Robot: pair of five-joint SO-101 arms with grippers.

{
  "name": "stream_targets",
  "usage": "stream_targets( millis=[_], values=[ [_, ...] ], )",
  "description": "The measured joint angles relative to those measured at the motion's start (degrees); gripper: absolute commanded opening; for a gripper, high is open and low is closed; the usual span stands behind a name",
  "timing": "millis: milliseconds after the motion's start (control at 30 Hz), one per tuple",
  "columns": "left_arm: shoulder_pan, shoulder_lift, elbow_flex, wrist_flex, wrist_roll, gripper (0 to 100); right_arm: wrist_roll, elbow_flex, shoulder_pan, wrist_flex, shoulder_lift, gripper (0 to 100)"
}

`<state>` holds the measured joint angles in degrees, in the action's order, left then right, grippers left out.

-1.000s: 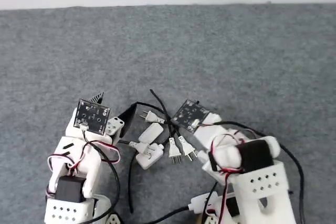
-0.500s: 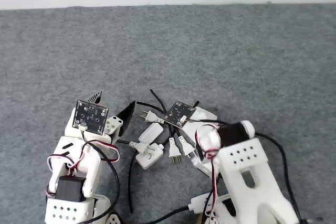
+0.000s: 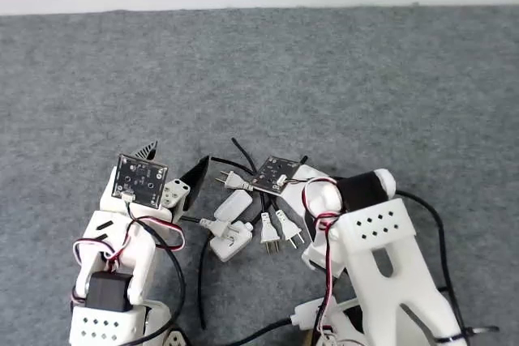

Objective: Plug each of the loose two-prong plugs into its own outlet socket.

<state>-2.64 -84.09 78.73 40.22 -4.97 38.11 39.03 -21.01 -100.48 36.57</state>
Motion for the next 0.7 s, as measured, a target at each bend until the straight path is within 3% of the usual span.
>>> stream_targets(
  millis=[267, 467, 700],
  values=[
    [0.6, 0.0, 0.0, 0.0, 0.3, 30, -1.9, 0.4, -5.2, 4.1, -5.1, 0.8],
    [7.0, 0.0, 0.9, -3.7, 4.9, 30, -5.6, 0.4, -11.7, 9.0, -10.3, 0.8],
    [13.1, 0.0, 1.9, -7.6, 10.4, 30, -7.9, -4.7, -13.7, 12.9, -17.3, 0.8]
  ],
)
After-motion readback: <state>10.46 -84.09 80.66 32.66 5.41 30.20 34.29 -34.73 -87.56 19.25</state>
